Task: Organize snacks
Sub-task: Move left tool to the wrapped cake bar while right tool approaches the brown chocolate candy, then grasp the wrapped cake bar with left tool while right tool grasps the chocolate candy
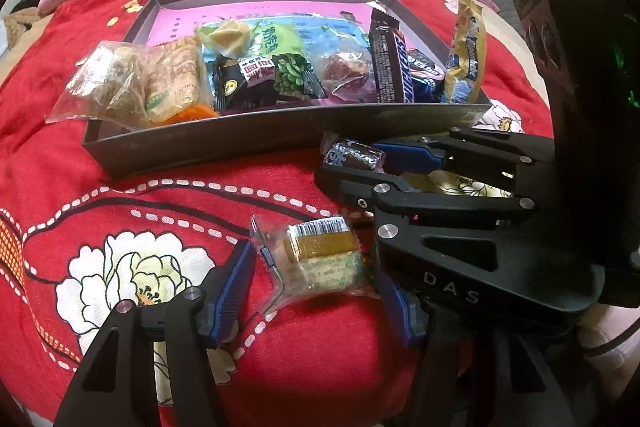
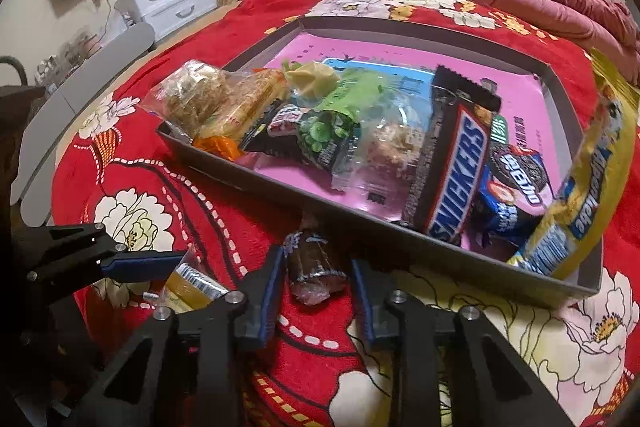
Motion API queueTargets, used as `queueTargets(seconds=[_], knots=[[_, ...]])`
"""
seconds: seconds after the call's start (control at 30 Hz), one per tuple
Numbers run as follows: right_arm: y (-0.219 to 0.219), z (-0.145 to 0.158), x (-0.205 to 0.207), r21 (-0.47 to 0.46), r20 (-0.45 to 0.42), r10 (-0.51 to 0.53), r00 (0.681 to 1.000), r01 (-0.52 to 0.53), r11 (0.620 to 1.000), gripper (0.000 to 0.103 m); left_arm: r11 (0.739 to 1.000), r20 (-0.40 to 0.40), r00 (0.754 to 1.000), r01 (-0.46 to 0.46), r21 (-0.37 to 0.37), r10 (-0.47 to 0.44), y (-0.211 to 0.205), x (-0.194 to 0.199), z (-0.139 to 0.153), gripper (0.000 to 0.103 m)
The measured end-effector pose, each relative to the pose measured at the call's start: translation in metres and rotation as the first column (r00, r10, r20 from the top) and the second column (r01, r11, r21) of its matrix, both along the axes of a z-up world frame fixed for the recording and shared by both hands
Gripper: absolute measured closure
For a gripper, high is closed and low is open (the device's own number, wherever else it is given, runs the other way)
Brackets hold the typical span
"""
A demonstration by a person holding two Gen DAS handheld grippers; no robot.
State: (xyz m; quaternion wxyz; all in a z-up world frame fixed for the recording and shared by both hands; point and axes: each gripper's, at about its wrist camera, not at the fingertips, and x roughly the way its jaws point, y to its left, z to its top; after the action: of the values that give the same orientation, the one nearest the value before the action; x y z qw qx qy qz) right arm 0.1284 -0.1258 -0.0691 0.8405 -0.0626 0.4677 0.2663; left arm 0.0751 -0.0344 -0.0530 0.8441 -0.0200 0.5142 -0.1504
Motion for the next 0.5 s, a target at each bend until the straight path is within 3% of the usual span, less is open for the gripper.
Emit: queueTargets(seconds=[0.23, 0.5], knots=[[-0.008, 0.005, -0.004, 0.042, -0.013, -0.011, 1.0, 0.011, 0.999, 0.073, 1.0, 0.002, 1.0, 0.003, 0.002, -0.003, 0.0, 0.001, 0.0, 0.041], [-0.025, 0.015, -0.012, 0.09, -0.011, -0.048, 0.999, 0.049, 0.995, 0.073, 0.999, 0.01, 1.0, 0.0, 0.037, -0.001, -0.001, 0.003, -0.001, 0.056]])
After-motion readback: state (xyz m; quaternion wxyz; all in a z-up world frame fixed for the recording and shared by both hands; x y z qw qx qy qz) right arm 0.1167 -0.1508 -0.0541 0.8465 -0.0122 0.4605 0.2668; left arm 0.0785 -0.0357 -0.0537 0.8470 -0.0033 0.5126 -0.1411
